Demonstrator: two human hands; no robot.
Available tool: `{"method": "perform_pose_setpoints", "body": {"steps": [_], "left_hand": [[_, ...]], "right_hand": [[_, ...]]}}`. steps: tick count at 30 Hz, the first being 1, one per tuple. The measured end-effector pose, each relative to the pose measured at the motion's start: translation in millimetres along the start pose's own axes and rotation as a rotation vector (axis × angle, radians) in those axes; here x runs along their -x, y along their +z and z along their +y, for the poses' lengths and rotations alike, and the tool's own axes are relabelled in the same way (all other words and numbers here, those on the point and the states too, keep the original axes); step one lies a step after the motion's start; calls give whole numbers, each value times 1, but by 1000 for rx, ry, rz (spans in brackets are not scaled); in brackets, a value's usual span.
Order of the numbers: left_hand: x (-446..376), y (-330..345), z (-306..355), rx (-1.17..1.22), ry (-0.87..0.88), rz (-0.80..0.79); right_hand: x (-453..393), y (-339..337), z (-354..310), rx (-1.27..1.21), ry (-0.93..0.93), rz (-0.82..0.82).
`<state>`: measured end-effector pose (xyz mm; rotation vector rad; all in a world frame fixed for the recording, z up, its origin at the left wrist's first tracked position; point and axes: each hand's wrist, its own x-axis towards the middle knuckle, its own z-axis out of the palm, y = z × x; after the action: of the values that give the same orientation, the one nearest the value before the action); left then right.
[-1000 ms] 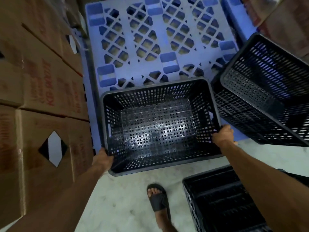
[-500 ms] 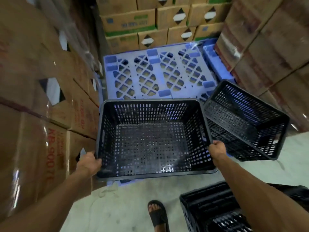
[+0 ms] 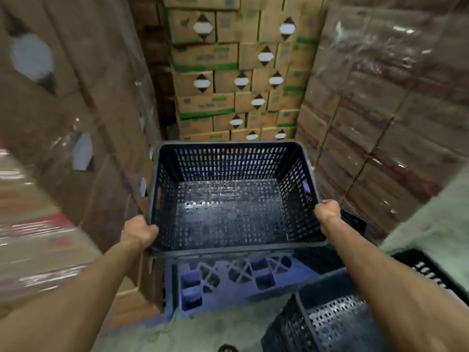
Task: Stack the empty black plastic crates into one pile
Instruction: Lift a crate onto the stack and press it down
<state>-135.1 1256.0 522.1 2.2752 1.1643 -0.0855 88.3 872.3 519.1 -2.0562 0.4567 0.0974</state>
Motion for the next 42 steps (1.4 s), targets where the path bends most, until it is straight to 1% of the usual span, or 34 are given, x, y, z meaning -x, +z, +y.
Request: {"method": "perform_pose_setpoints", "body": {"steps": [2,4,7,13,16,20,24,27,29,32,34,37,40,42], "left_hand": [[45,-22,4,18,40,38],[76,-38,7,2,77,81],[124,-57,17,-53,156,156],[213,-59,58,-118,329,167],[253,-43,79,-127,398,124],[298,-11,105,-175,412,53],[330,31,129,-150,416,-62],[355,67,145,-124,380,-168],[377,93,155,-101,331,-212],[395,125,161,-21,234,-174],[405,135,164,31,194,-140],[424,139,166,36,159,-142],[437,141,171,38,168,-162],[445,147,175,14,185,-149]], "right_hand": [[35,-46,-9,-38,-68,42],[49,-77,-12,-65,-103,66],[70,-136,-6,-101,-91,106],[94,-241,30,-121,-71,214],[114,-287,47,-193,-25,245],[113,-343,78,-172,2,330],[97,-391,111,-80,7,336],[74,-425,143,70,33,363],[58,-446,163,147,63,341],[31,-467,177,245,6,259],[1,-474,183,287,-44,187],[-55,-471,198,302,-90,116],[-40,-479,181,296,-195,41],[-31,-486,176,390,-295,-7]]}}
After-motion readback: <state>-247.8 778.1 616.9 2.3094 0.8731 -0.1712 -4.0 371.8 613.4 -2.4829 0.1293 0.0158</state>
